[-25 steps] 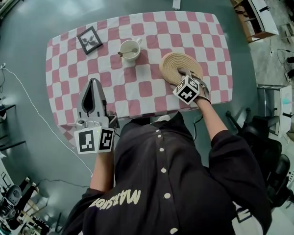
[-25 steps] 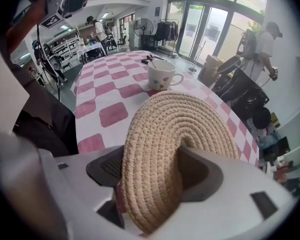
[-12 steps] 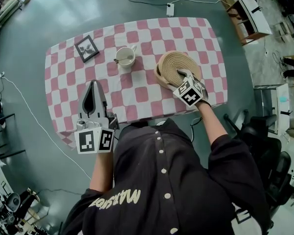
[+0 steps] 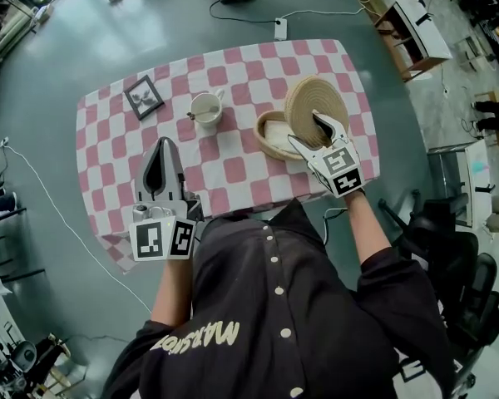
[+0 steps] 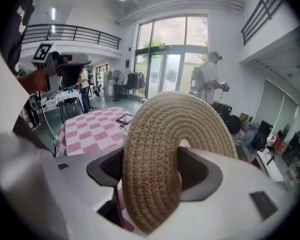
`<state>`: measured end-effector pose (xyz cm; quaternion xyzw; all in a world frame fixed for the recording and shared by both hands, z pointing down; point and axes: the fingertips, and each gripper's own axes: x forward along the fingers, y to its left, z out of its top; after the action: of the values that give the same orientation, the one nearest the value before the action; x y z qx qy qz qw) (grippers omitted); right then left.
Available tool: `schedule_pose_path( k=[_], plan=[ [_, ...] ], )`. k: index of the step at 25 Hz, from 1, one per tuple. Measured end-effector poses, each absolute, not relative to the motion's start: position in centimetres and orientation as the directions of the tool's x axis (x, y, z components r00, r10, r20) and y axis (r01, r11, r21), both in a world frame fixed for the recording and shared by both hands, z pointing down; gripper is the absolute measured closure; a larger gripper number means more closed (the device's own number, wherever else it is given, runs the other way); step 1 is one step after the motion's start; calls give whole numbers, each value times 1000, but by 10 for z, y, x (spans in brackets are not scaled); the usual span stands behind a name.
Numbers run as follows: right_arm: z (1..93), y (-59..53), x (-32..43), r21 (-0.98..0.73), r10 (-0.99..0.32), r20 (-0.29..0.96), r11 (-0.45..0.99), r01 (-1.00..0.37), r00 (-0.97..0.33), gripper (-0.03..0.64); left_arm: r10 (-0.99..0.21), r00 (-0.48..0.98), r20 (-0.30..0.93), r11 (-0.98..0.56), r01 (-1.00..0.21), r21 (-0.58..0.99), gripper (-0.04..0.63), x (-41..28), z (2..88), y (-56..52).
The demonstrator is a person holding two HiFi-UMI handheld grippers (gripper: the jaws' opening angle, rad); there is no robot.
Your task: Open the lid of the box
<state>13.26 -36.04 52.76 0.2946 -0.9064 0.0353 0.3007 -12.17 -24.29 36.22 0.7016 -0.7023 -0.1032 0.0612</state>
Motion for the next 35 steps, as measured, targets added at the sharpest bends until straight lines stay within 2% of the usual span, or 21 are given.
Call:
schedule_pose_path(
  k=[9,15,29,35],
  plan=[
    [448,-362,163,53,-651,332,736,-675,-683,304,-995,19,-102,-40,-976,215,586,-111,346,-255],
    [395,-359,195,24,-748,153,656,-754,-646,304,-993,20,-121,-44,-978,202,586,-112,337,-260],
    [323,-345,255,8,-850,-79,522,-853,-521,304,-990,30,-134,-53,-984,170,586,-109,324,-261],
    [308,-342,275,23,-877,-130,463,-886,-462,304,-988,13,-152,-38,-986,164,586,-116,315,-260]
  ],
)
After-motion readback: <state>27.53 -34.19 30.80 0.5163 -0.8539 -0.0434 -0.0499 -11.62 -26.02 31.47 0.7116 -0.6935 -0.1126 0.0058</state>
